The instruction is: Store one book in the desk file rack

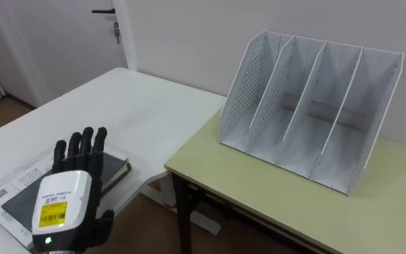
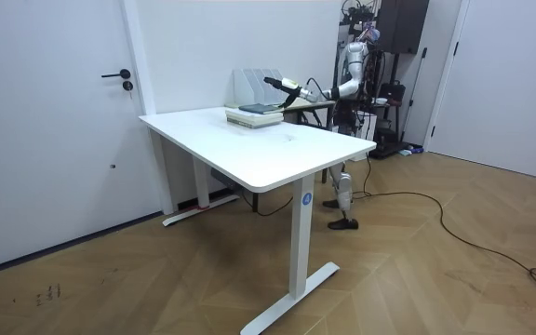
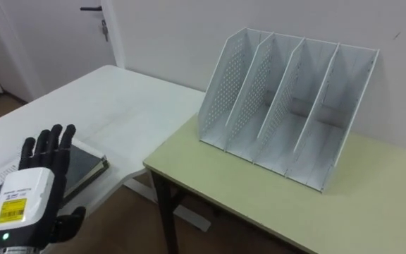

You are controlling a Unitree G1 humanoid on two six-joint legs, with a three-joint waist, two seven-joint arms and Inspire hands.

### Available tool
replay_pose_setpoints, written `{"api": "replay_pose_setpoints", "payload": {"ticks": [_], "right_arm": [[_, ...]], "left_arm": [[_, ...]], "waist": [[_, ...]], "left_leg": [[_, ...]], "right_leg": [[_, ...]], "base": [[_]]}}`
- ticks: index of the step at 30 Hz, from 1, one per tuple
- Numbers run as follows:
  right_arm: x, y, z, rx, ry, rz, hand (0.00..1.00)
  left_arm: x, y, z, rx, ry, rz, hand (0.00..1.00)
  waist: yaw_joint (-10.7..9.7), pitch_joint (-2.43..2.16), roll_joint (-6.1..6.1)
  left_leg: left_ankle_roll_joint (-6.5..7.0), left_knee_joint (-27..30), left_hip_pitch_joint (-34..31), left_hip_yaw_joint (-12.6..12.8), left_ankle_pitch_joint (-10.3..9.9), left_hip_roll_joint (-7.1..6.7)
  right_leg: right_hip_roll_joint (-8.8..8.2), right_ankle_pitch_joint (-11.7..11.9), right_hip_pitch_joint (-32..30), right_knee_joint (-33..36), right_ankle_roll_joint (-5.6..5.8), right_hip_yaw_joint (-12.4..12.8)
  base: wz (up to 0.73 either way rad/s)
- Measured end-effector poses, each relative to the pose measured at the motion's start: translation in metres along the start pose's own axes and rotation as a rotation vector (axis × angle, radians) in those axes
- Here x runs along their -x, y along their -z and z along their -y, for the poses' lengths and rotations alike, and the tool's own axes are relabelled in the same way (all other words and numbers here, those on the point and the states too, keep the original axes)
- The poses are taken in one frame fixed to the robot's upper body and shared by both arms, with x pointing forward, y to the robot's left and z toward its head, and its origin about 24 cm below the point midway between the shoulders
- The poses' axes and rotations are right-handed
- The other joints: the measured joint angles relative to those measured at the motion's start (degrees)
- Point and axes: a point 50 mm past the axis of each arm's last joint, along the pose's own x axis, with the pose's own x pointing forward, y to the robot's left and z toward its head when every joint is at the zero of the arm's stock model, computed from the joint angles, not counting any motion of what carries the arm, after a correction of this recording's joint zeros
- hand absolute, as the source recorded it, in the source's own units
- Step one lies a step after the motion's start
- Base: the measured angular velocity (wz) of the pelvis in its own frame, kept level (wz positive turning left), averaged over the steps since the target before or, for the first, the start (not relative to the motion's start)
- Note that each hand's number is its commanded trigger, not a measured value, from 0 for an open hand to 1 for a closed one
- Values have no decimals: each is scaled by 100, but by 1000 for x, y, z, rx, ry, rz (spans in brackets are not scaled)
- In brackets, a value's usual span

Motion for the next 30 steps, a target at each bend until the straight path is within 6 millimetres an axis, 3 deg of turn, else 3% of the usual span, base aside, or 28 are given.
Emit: {"api": "replay_pose_setpoints", "payload": {"ticks": [9,19,28,29,30], "right_arm": [[0,3,4,13,-3,-7,0],[0,-3,6,49,-4,-2,0],[1,-8,8,54,4,-1,0],[1,-8,8,54,4,-2,0],[1,-8,9,53,4,-2,0]], "left_arm": [[-2,9,3,58,26,-94,0],[14,32,29,61,208,-256,0],[7,35,34,62,297,-299,0],[7,36,34,61,303,-303,11],[7,37,34,60,314,-311,55]], "waist": [[24,0,40],[-14,0,40],[-88,20,5],[-100,19,4],[-120,11,15]], "left_leg": [[0,-94,-14,-2,0,4],[0,-88,-8,-10,0,2],[0,-77,-16,-27,0,1],[0,-76,-17,-27,0,0],[0,-75,-18,-27,1,-1]], "right_leg": [[26,0,-37,1,0,37],[25,0,-51,-23,0,27],[18,0,-23,0,-1,-3],[17,1,-24,2,-1,-3],[17,1,-25,4,-1,-1]], "base": [[-3],[-3],[0],[0],[0]]}}
